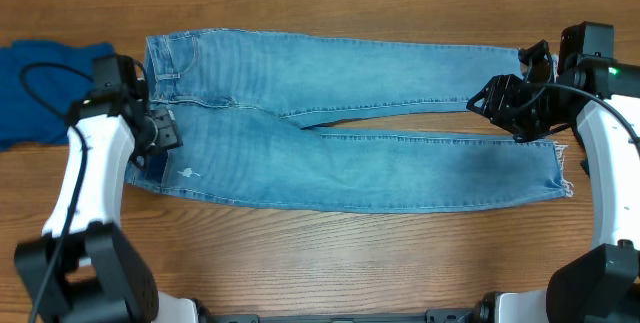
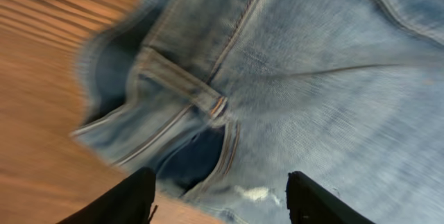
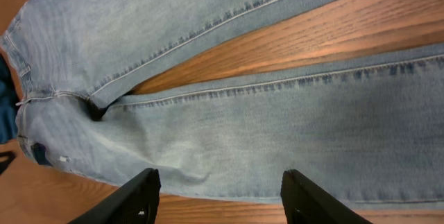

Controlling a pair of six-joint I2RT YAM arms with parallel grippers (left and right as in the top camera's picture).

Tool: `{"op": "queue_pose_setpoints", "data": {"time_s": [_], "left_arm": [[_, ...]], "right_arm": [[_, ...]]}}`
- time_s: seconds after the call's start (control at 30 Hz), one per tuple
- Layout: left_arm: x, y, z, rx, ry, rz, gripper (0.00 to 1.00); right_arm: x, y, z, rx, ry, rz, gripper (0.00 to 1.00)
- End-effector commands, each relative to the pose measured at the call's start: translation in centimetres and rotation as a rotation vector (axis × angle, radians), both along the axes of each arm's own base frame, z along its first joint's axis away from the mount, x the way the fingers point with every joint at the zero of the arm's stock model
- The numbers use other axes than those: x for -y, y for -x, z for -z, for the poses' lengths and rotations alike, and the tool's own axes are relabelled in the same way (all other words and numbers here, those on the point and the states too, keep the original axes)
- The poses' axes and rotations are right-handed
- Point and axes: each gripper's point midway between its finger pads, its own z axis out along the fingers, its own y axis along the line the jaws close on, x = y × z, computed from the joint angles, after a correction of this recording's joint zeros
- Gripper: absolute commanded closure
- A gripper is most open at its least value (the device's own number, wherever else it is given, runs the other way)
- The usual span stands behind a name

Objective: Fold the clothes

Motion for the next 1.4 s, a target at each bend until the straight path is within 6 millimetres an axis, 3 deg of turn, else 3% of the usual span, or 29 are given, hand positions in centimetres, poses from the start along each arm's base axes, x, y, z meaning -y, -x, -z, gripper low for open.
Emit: {"op": "queue_pose_setpoints", "data": {"time_s": [0.0, 0.07, 0.17, 0.47, 0.7, 0.87, 1.03, 1.23, 1.37], "left_arm": [[1.1, 0.8, 5.3, -0.121, 0.081, 0.019, 0.42], [1.1, 0.7, 7.2, -0.154, 0.088, 0.022, 0.45], [1.2, 1.3, 9.3, -0.211, 0.105, 0.042, 0.59], [2.1, 7.4, 10.1, -0.427, 0.142, -0.237, 0.84], [2.2, 9.9, 10.3, -0.503, 0.137, -0.301, 0.84], [-1.5, 10.6, 10.0, -0.502, 0.06, -0.366, 0.8], [-4.9, 11.6, 9.9, -0.468, 0.148, -0.469, 0.81], [-6.3, 10.1, 9.6, -0.338, 0.308, -0.494, 0.78], [-5.3, 7.6, 8.1, -0.243, 0.394, -0.389, 0.71]], "right_arm": [[0.0, 0.3, -1.6, 0.036, 0.005, -0.002, 0.4], [0.0, 0.5, -1.5, 0.028, 0.003, -0.002, 0.4], [0.0, 0.7, -1.4, 0.017, 0.001, -0.002, 0.4], [0.0, 1.1, -1.3, 0.012, 0.009, -0.023, 0.4], [0.1, 1.3, -1.2, 0.0, 0.018, -0.021, 0.4], [1.5, 2.2, -0.4, -0.053, 0.106, 0.004, 0.35], [3.1, 2.2, 0.1, -0.093, 0.115, 0.125, 0.15], [7.2, 2.0, 0.3, -0.095, 0.112, 0.276, 0.12], [7.2, 3.2, 1.2, -0.154, 0.098, 0.286, 0.13]]}}
